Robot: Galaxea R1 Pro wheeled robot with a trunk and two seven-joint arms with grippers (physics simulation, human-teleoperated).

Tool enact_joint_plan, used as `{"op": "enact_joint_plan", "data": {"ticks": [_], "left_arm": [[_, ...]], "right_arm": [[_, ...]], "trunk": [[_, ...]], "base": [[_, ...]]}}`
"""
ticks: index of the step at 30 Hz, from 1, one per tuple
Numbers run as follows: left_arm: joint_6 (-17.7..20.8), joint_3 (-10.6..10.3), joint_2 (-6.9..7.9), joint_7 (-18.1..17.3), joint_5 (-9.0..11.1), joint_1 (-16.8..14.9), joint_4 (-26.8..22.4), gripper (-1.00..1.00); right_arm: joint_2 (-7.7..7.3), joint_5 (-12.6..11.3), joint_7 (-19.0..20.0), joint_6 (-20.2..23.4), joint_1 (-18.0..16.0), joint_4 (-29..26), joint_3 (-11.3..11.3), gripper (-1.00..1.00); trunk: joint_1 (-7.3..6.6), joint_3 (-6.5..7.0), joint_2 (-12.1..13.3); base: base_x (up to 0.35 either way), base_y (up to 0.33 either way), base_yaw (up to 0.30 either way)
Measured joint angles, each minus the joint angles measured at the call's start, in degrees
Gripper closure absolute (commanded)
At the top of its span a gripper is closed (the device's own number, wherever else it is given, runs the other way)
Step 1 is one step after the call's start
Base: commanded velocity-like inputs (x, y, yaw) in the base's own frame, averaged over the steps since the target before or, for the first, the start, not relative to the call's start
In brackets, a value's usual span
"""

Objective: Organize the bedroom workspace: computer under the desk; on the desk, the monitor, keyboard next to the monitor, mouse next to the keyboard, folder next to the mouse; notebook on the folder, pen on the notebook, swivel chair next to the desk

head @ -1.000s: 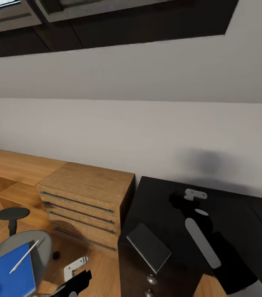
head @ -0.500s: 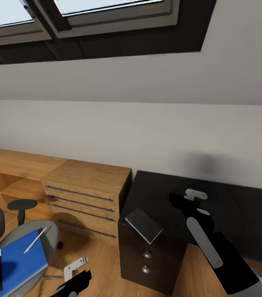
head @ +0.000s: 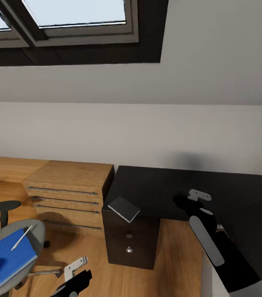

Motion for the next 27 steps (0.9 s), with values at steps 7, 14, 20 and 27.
{"op": "enact_joint_plan", "data": {"ticks": [7, 14, 20, 27], "left_arm": [[0.00, 0.00, 0.09, -0.03, 0.01, 0.00, 0.31, -1.00], [0.01, 0.02, 0.01, -0.03, -0.01, 0.01, 1.89, -1.00], [0.01, 0.01, 0.01, -0.03, -0.02, 0.00, 1.98, -1.00], [0.01, -0.01, 0.01, 0.02, -0.01, 0.00, 2.25, -1.00]], "right_arm": [[0.08, -0.07, 0.01, -0.25, 0.00, -0.06, -0.07, 1.00], [0.21, -0.05, 0.04, -1.01, -0.01, -0.22, 0.00, 1.00], [0.02, 0.00, 0.92, -2.23, 0.00, 2.57, 0.03, 1.00], [-0.05, 0.54, 4.53, -2.39, 0.00, 6.33, -0.05, 1.00]], "trunk": [[-0.03, 0.00, 0.00], [-0.03, 0.00, -0.01], [-0.04, 0.26, -0.01], [-0.03, 0.67, 0.00]], "base": [[-0.083, -0.023, -0.269], [-0.004, -0.001, -0.042], [0.000, 0.000, -0.162], [0.000, 0.000, -0.205]]}}
